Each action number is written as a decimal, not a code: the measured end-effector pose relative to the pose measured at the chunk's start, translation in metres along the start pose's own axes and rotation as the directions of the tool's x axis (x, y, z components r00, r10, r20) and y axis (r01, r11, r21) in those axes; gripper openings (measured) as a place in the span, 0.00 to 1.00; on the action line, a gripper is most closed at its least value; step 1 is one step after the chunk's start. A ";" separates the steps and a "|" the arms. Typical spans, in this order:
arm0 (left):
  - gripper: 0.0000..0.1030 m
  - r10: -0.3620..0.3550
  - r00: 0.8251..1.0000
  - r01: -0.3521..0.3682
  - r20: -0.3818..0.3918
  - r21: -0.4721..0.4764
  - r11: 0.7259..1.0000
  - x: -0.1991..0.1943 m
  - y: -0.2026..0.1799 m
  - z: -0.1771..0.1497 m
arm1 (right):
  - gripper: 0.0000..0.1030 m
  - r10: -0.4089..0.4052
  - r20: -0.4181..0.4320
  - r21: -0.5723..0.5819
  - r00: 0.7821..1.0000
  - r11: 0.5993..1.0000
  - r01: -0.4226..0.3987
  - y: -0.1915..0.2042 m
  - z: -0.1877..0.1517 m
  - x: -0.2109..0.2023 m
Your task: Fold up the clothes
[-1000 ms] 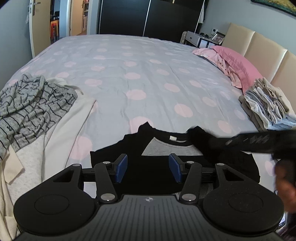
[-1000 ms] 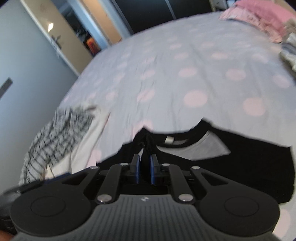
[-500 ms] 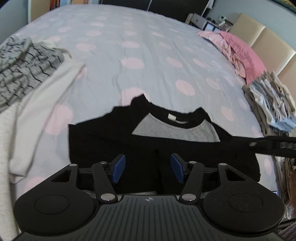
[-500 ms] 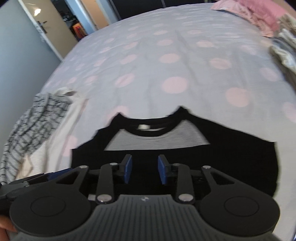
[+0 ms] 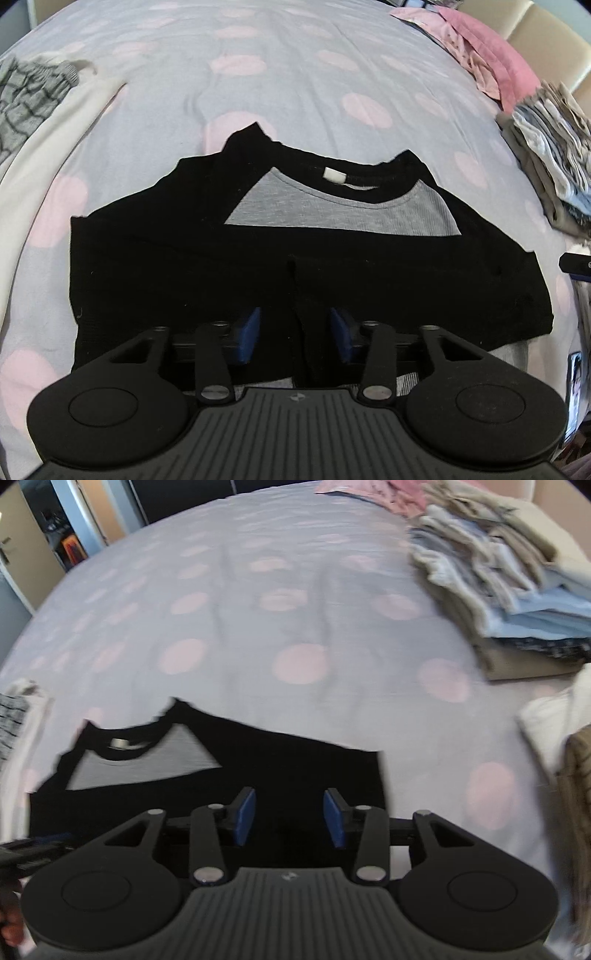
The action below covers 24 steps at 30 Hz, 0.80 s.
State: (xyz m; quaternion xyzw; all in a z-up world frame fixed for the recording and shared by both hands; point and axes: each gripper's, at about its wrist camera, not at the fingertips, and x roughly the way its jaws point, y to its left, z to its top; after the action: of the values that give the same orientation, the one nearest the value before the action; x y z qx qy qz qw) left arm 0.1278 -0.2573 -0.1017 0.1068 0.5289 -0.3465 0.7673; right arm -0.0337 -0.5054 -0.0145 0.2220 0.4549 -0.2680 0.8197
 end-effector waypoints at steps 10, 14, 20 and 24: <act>0.00 -0.072 0.982 0.080 0.174 -0.041 0.996 -0.050 0.003 0.021 | 0.48 -0.076 -0.027 0.029 0.997 0.997 0.077 -0.046 -0.010 0.004; 0.00 -0.082 0.966 0.099 0.247 -0.056 0.993 -0.078 0.009 0.033 | 0.48 -0.078 -0.022 0.025 0.997 0.997 0.078 -0.047 -0.012 0.002; 0.00 -0.036 0.978 0.059 0.207 -0.107 0.992 -0.079 0.029 0.033 | 0.48 -0.072 -0.031 0.013 0.997 0.997 0.073 -0.045 -0.014 0.004; 0.00 -0.003 0.991 0.017 0.130 -0.104 0.994 -0.060 0.033 0.024 | 0.48 -0.071 -0.029 0.014 0.997 0.997 0.071 -0.043 -0.013 0.005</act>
State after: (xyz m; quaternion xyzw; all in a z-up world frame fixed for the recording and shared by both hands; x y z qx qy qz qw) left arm 0.1549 -0.2208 -0.0448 0.0408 0.4958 -0.3281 0.8030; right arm -0.0673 -0.5316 -0.0298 0.2157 0.4723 -0.2971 0.8013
